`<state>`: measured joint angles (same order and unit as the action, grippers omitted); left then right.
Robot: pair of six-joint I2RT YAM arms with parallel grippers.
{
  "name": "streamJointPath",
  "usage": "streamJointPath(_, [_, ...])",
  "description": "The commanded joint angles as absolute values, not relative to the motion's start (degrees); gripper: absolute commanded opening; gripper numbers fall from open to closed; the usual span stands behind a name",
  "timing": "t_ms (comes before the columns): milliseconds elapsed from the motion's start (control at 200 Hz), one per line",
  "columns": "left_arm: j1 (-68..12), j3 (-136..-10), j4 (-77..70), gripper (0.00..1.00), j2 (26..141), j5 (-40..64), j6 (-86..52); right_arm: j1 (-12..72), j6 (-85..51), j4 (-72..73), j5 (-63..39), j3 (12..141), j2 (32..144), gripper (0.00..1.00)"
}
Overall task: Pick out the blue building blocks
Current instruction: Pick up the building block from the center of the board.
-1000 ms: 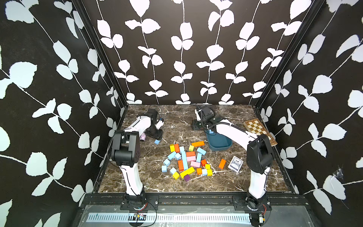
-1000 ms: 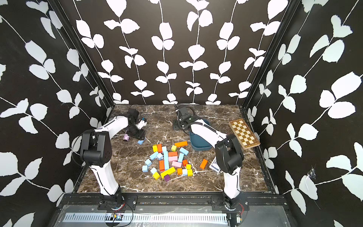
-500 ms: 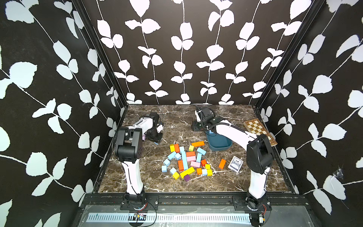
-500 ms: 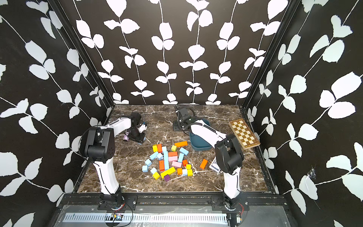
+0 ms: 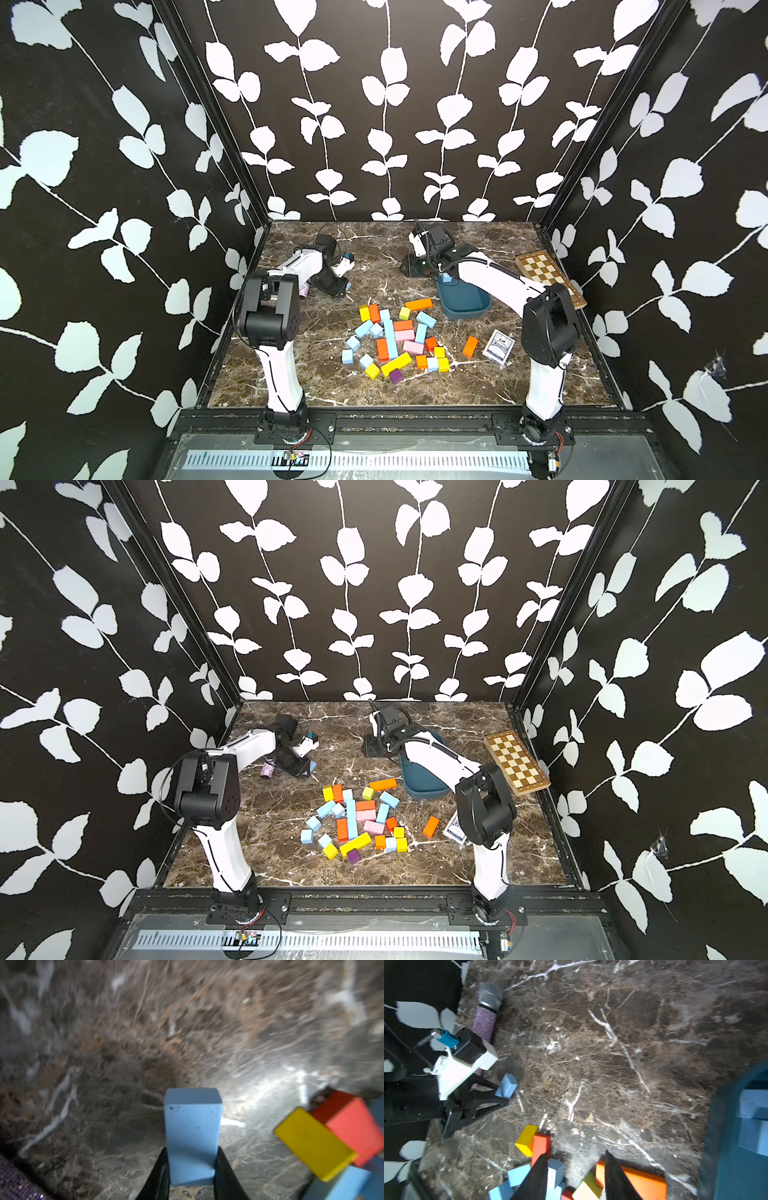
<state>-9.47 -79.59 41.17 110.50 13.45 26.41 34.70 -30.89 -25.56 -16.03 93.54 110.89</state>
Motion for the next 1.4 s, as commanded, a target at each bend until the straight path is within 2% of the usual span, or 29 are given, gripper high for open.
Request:
streamJointPath(0, [-10.4, -78.1, 36.4, 0.13, 104.4, 27.4, 41.4, 33.4, -31.6, -26.0, -25.6, 96.9, 112.9, 0.44])
streamJointPath(85, [-11.0, -78.7, 35.0, 0.12, 104.3, 32.0, 45.7, 32.7, -33.5, -24.7, -30.3, 97.5, 114.2, 0.44])
streamJointPath(200, [-11.1, -82.2, 34.0, 0.12, 105.7, 43.3, 43.2, 32.6, -33.0, -20.1, -31.7, 95.3, 113.6, 0.49])
streamJointPath(350, [-11.1, -83.6, 25.3, 0.09, 106.7, 58.6, 33.6, 31.4, -29.3, -0.5, -33.8, 84.4, 108.7, 0.53])
streamJointPath(470, [-11.2, -83.0, 16.1, 0.09, 106.0, 65.2, 26.8, 29.5, -24.6, 13.3, -35.6, 77.4, 105.2, 0.49])
streamJointPath(625, [-11.4, -82.6, 12.2, 0.08, 105.3, 72.8, 26.7, 28.3, -12.5, 13.1, -42.6, 80.1, 105.5, 0.51])
streamJointPath(935, [-12.3, -81.3, 13.8, 0.07, 103.9, 75.5, 33.2, 27.1, 1.9, 11.4, -54.3, 80.3, 104.2, 0.56])
streamJointPath(1225, [-13.8, -82.3, 18.3, 0.06, 104.4, 76.7, 38.2, 27.5, 1.2, 11.1, -57.3, 84.8, 106.1, 0.59])
streamJointPath(1395, [-14.1, -82.9, 19.3, 0.06, 104.4, 76.7, 39.2, 27.5, -0.1, 11.0, -59.8, 86.2, 107.0, 0.53])
